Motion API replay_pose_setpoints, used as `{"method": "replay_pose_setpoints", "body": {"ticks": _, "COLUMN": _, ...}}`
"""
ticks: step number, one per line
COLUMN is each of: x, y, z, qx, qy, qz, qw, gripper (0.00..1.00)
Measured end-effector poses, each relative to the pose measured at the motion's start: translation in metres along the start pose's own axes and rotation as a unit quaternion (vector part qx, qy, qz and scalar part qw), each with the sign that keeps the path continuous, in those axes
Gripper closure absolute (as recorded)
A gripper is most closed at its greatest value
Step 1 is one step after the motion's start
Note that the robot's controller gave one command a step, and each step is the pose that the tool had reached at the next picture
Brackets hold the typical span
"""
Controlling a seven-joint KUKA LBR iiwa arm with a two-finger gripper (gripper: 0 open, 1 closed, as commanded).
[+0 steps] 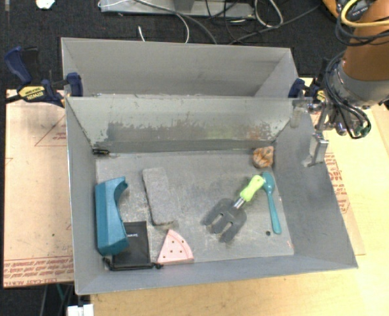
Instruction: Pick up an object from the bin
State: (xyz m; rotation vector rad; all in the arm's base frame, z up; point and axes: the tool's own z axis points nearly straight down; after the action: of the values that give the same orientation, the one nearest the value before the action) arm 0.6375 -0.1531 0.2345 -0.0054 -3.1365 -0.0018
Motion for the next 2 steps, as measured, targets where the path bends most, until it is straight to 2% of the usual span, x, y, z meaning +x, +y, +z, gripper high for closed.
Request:
{"method": "replay_pose_setpoints", "body": {"ticks": 1, "x": -0.001, "y": 0.001, "z": -0.005, "qx": 0.001, "qy": -0.004, "qz": -0.001, "qw": 1.0, "gripper": 0.0}}
{"method": "replay_pose_setpoints", "body": {"ticks": 2, "x": 0.024, "y": 0.018, "z": 0.064, "qx": 0.001, "qy": -0.0052, "qz": -0.013, "qw": 0.9999, "gripper": 0.0}}
